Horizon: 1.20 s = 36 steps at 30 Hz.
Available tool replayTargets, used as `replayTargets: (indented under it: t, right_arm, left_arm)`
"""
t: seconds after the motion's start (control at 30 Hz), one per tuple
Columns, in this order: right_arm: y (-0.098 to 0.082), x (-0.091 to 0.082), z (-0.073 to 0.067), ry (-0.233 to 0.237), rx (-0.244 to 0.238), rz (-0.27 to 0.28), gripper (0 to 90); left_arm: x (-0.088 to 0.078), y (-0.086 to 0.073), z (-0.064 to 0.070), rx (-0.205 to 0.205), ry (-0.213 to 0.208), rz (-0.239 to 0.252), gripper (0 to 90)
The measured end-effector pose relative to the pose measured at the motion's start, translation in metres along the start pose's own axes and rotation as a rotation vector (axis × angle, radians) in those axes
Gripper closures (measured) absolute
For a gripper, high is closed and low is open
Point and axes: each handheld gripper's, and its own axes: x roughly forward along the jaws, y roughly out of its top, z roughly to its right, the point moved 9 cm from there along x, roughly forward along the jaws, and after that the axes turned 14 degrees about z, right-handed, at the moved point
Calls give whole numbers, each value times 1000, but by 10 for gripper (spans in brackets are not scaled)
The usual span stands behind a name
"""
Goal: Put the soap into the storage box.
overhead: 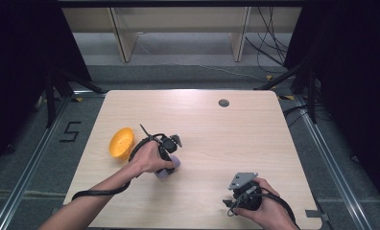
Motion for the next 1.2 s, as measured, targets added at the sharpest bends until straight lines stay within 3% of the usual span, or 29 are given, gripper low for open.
replayTargets:
  t: [0.03, 0.17, 0.4, 0.6, 0.63, 0.83, 0.87, 0.9, 1.0, 1.03, 1.2]
  right_arm:
    - [1, 0, 2, 0, -15, 4, 416]
    - [1, 0, 2, 1, -19, 7, 416]
    - [1, 1, 3, 3, -32, 11, 417]
    - [1, 1, 1, 3, -21, 8, 416]
    - [3, 3, 4, -3, -42, 27, 416]
    - [2, 1, 2, -1, -19, 13, 416]
    - [4, 2, 4, 5, -50, 22, 416]
    - [4, 2, 4, 3, -51, 23, 416]
    - [3, 2, 2, 18, -31, 9, 416]
    - [2, 2, 0, 7, 1, 6, 416]
    - [3, 1, 0, 6, 1, 5, 416]
  left_arm:
    - [-1, 1, 0, -21, 7, 22, 490]
    - [-7, 0, -3, -39, 13, 26, 491]
    - [-16, -1, -10, -46, 21, 35, 491]
    - [-23, 0, -15, -79, 24, 45, 491]
    - [-24, -1, -18, -80, 29, 46, 491]
    - [-33, -5, -29, -115, 44, 54, 491]
    - [-34, -5, -30, -122, 46, 62, 491]
    - [-35, -5, -32, -126, 49, 62, 491]
    - [-38, -6, -35, -139, 52, 67, 491]
    - [-39, -8, -37, -141, 59, 61, 491]
    - [-45, -11, -42, -156, 65, 65, 491]
